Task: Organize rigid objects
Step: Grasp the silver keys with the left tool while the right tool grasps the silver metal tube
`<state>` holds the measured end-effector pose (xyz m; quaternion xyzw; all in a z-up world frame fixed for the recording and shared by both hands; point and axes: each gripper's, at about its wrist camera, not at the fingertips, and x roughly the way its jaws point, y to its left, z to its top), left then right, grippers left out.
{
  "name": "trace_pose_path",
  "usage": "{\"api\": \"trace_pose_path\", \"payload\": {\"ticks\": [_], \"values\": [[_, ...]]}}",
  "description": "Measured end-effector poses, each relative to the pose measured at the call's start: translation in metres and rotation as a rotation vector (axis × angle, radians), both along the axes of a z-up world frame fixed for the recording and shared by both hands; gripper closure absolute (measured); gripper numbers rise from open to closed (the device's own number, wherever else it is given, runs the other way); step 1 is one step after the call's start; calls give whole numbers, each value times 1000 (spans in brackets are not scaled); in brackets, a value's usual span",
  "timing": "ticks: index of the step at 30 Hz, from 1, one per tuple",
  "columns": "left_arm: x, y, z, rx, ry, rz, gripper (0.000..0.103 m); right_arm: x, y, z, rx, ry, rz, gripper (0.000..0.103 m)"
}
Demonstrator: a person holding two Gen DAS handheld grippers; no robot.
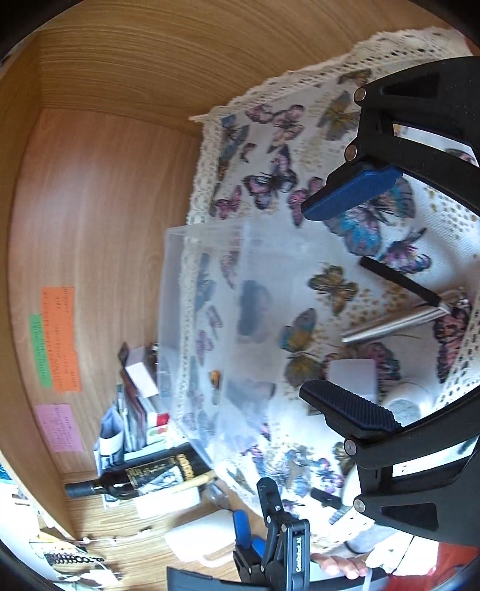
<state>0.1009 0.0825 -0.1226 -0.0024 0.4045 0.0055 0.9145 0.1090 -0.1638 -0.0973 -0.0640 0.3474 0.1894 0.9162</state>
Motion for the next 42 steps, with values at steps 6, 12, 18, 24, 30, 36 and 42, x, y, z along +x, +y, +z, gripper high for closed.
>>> {"api": "trace_pose_path", "payload": {"ticks": [6,12,18,24,30,36,42], "values": [[-3,-7,-21,30,63,-44,3,-5,-1,-19,-15,64,9,19],[1,-11,-31,29,109,-72,16,-1,-3,-35,-12,143,33,35],[5,-12,-31,-3,116,-104,37,4,-1,-46,-18,203,68,59],[10,-12,-29,-12,104,-119,63,4,1,-50,-43,202,79,77],[13,-11,-28,-22,98,-135,75,6,0,-52,-39,191,66,88],[11,-14,-27,-9,91,-127,75,7,-2,-49,-30,173,35,89],[8,-9,-18,-30,69,-101,75,11,-13,-33,-5,129,1,89]]}}
